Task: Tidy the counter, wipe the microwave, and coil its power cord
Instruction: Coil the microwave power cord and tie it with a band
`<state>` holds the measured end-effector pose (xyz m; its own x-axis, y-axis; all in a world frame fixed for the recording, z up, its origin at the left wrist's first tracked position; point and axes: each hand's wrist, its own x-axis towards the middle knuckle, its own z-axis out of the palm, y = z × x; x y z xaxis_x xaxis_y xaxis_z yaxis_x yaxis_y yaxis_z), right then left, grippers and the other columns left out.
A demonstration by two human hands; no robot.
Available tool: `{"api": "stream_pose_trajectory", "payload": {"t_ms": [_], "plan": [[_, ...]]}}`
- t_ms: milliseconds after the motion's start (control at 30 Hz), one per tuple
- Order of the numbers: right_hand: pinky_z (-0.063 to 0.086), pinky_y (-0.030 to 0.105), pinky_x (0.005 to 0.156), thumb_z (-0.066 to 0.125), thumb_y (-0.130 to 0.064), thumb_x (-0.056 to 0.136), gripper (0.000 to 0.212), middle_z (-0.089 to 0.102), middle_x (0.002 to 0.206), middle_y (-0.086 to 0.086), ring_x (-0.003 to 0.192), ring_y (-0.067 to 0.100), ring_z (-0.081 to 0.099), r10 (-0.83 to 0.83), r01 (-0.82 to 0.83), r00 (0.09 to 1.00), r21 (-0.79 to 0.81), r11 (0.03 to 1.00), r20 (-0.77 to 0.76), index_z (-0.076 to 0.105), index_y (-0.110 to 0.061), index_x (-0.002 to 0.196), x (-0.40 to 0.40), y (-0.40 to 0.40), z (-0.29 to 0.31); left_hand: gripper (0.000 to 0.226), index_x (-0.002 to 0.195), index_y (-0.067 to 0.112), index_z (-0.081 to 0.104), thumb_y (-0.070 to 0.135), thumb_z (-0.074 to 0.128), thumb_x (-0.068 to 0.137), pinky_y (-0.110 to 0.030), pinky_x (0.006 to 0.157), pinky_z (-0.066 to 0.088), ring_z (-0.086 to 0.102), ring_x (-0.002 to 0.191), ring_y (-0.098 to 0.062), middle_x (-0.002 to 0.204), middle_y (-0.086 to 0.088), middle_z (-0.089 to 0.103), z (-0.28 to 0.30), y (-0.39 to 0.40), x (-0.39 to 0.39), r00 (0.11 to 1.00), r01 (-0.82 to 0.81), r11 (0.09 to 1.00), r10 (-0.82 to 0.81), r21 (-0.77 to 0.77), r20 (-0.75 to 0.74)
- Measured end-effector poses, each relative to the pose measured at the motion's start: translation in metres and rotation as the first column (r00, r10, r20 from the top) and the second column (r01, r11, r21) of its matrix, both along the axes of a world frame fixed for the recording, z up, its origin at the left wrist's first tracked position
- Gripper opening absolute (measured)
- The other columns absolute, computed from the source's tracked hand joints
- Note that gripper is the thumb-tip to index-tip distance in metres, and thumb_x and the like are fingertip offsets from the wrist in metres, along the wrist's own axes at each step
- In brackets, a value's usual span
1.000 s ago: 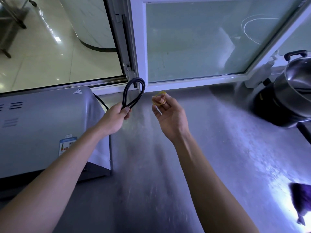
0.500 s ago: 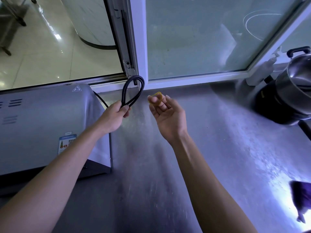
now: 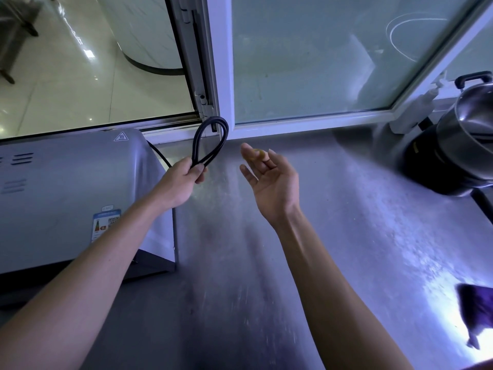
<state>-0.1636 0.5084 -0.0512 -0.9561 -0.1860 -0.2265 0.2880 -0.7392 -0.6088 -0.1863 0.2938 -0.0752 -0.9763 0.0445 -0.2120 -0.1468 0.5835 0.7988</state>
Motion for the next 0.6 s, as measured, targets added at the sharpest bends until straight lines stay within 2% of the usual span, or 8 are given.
{"api": "stream_pose_trajectory", "payload": {"t_ms": [100, 200, 333, 467, 600], "plan": [[0.042, 0.046, 0.106, 0.05, -0.016, 0.094, 0.017, 0.066, 0.13, 0.007, 0.125, 0.024, 0.06, 0.022, -0.02, 1.0, 0.095, 0.995, -0.022, 0.066, -0.014, 0.092, -0.002, 0.0, -0.005, 0.025, 0.098, 0.013, 0.056, 0.026, 0.037, 0.107, -0.024, 0.064, 0.038, 0.051, 0.073, -0.007, 0.084, 0.005, 0.06, 0.001, 0.0, 0.001, 1.0, 0.0, 1.0, 0.0, 0.01, -0.001], [0.048, 0.044, 0.1, 0.057, -0.008, 0.091, 0.015, 0.063, 0.135, -0.006, 0.117, 0.024, 0.065, 0.036, -0.017, 0.997, 0.255, 0.967, -0.072, 0.068, -0.018, 0.088, -0.006, 0.001, -0.01, 0.026, 0.1, 0.01, 0.057, 0.026, 0.038, 0.107, -0.025, 0.065, 0.039, 0.051, 0.076, -0.01, 0.085, 0.004, 0.06, 0.001, 0.0, 0.001, 1.0, 0.005, 1.0, -0.005, 0.0, -0.006], [0.057, 0.046, 0.087, 0.053, 0.003, 0.093, 0.024, 0.058, 0.141, -0.004, 0.097, 0.031, 0.073, 0.008, 0.087, 0.983, 0.505, 0.859, -0.184, 0.069, -0.015, 0.091, -0.013, 0.003, -0.014, 0.027, 0.101, 0.009, 0.057, 0.027, 0.038, 0.107, -0.027, 0.069, 0.04, 0.053, 0.077, -0.011, 0.086, 0.005, 0.061, 0.001, -0.001, 0.002, 1.0, 0.002, 1.0, -0.002, -0.024, -0.006], [0.062, 0.043, 0.073, 0.063, -0.003, 0.09, 0.016, 0.064, 0.13, -0.013, 0.081, 0.032, 0.075, 0.004, 0.14, 0.972, 0.595, 0.792, -0.235, 0.072, -0.015, 0.098, -0.019, 0.008, -0.013, 0.026, 0.1, 0.011, 0.057, 0.028, 0.038, 0.106, -0.03, 0.072, 0.04, 0.053, 0.08, -0.013, 0.086, 0.006, 0.062, -0.001, -0.003, 0.002, 1.0, 0.002, 1.0, -0.001, -0.025, 0.008], [0.062, 0.045, 0.064, 0.077, -0.013, 0.084, 0.033, 0.062, 0.131, 0.005, 0.08, 0.031, 0.076, 0.0, 0.133, 0.977, 0.613, 0.779, -0.213, 0.071, -0.022, 0.115, -0.024, 0.01, -0.011, 0.026, 0.098, 0.012, 0.056, 0.031, 0.039, 0.106, -0.037, 0.078, 0.045, 0.054, 0.085, -0.017, 0.088, 0.006, 0.062, -0.003, -0.006, 0.004, 0.999, 0.003, 1.0, -0.002, -0.008, 0.036]]}}
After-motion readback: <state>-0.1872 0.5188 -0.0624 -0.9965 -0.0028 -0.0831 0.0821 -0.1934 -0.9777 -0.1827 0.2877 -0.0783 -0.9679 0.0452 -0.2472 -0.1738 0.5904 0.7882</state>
